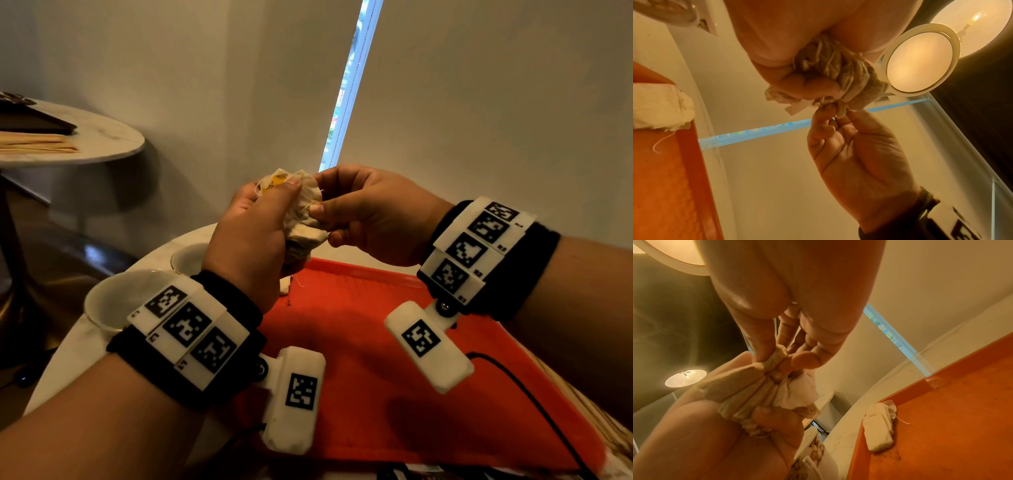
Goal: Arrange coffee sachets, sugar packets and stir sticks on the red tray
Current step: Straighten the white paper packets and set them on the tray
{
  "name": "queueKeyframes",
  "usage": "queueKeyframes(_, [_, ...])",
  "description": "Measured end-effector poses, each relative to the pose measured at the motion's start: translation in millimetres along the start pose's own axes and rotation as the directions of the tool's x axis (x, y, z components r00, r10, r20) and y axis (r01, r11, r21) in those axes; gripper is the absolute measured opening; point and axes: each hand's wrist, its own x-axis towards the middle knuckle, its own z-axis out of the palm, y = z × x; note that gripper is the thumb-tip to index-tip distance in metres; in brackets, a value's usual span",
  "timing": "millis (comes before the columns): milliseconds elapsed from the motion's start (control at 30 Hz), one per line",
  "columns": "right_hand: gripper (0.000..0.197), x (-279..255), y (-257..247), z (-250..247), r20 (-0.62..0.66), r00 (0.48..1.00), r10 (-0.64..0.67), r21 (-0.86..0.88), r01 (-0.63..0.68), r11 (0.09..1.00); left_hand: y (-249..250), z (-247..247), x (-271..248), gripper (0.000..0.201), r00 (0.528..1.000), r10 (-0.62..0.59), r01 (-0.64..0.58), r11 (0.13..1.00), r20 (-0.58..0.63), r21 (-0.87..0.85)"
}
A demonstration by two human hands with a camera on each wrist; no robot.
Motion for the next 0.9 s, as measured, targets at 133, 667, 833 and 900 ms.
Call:
queueKeyframes(133, [0.035, -1, 2, -1, -0.022, 1.0, 0.001, 0.028, 0.0, 1.0, -1, 0, 1, 0.029, 1.0, 0.002, -0.003, 0.999, -0.021, -0.041])
queueKeyframes(667, [0.031, -5, 12, -9, -0.098, 0.995, -0.022, 0.081, 0.03, 0.996, -2, -4, 4, 0.015, 0.996, -0.009, 0.008, 1.0, -0.088, -0.006])
queueKeyframes(833, [0.033, -6, 17, -10, -0.128, 0.991, -0.027, 0.007, 0.029, 1.0, -1, -5, 5, 0.014, 0.994, 0.001, -0.003, 1.0, -0.112, -0.013])
queueKeyframes(900, [0.032, -5, 20, -12, -0.185, 0.983, -0.007, -0.043, -0.002, 0.999, 1, -6, 4, 0.014, 0.992, 0.014, -0.015, 1.0, -0.127, -0.008])
